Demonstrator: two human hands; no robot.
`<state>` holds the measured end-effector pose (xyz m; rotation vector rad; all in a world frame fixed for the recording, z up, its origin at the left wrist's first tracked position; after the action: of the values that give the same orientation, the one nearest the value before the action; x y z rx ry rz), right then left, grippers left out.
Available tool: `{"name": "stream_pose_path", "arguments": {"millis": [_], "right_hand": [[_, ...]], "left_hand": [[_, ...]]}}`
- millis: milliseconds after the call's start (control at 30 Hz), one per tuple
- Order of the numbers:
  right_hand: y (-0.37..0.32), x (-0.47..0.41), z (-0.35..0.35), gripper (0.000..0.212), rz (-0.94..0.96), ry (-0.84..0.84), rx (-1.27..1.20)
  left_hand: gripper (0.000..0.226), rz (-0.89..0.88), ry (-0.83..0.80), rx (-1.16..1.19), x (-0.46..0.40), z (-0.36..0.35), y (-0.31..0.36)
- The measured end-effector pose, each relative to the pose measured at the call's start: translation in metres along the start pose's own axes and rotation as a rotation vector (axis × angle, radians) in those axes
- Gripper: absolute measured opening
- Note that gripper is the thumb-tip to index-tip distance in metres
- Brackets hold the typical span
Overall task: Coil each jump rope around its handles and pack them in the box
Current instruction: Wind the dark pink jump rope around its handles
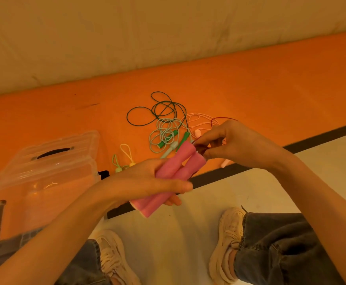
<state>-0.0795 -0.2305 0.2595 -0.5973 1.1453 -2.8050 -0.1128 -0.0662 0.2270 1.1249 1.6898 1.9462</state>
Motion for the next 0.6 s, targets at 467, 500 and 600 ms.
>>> {"name": "stream_pose_path", "arguments": {"millis": [467, 500, 600], "right_hand": [[-0.002, -0.002, 0.005, 0.033, 0.019, 0.017, -0.027], [-0.002, -0.002, 0.004, 0.032, 0.024, 0.023, 0.001], [-0.004, -0.003, 0.003, 0.026, 0.062, 0.089, 0.119]], "left_hand": [[0.042, -0.43, 0.453, -1.405, 0.01, 0.007, 0.012], [0.038, -0.428, 0.451, -1.379, 0.011, 0.006, 0.012], [0.037, -0.356, 0.422, -1.111, 0.013, 0.007, 0.011]]}}
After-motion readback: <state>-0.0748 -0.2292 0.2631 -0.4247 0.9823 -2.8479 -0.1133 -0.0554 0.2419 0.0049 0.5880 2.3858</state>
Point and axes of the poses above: each hand's wrist, its own x-axis away from the middle knuckle, its own z-axis out of the back of the hand, y = z × x, the point moved 6 cm from there along -x, towards the middle knuckle, and after that the axes turned 12 degrees about -z, right-handed, at the moved point
